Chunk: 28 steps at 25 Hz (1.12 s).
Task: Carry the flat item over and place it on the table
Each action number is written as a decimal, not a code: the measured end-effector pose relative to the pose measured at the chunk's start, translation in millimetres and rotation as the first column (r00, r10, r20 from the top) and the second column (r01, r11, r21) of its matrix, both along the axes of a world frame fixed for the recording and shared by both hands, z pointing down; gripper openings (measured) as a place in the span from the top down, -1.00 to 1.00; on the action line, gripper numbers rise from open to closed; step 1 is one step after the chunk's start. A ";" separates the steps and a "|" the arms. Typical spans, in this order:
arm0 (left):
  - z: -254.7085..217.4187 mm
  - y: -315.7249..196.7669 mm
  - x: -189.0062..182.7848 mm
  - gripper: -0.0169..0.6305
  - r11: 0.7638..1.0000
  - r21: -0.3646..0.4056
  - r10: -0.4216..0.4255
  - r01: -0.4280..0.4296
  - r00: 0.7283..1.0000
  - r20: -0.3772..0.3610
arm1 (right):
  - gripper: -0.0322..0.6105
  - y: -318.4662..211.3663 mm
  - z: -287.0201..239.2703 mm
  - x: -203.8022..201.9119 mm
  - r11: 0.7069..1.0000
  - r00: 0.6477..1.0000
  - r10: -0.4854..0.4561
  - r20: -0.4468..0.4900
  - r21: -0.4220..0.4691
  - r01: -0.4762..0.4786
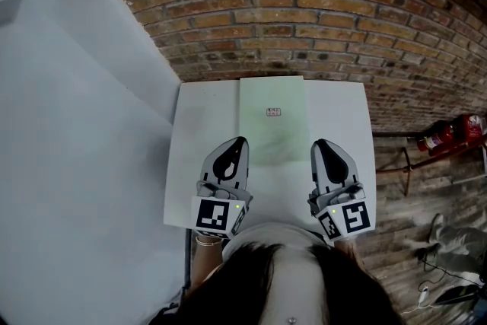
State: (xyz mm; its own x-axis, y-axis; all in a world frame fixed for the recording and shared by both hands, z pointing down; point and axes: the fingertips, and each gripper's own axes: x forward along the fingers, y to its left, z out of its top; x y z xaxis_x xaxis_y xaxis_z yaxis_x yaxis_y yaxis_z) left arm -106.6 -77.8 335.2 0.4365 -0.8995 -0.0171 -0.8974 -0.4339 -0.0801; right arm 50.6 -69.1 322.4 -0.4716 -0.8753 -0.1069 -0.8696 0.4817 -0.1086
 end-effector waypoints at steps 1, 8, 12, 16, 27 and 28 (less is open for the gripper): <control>-0.4 0.3 0.1 0.90 1.000 0.003 -0.002 0.002 1.000 -0.001 | 0.73 0.5 -0.9 0.5 1.000 1.000 0.002 0.005 0.004 -0.002; -4.3 2.2 2.3 0.90 1.000 0.031 -0.005 0.005 1.000 -0.004 | 0.76 1.1 -0.1 3.8 1.000 0.999 0.031 -0.009 0.001 -0.031; -5.8 2.2 1.5 0.90 0.999 0.037 -0.008 0.008 1.000 -0.008 | 0.78 -0.8 2.3 6.6 0.999 0.999 0.050 -0.017 -0.016 -0.050; -5.5 1.9 1.6 0.90 0.999 0.033 -0.010 0.010 1.000 -0.008 | 0.79 -1.6 2.7 8.5 0.998 0.998 0.056 -0.017 -0.021 -0.057; -3.8 1.6 2.2 0.90 1.000 0.027 -0.006 0.006 1.000 -0.011 | 0.79 -2.1 4.1 8.9 0.998 0.998 0.059 -0.014 -0.026 -0.059; -3.8 1.5 2.1 0.90 1.000 0.026 -0.005 0.005 1.000 -0.013 | 0.79 -2.4 4.0 8.8 0.998 0.998 0.059 -0.014 -0.027 -0.060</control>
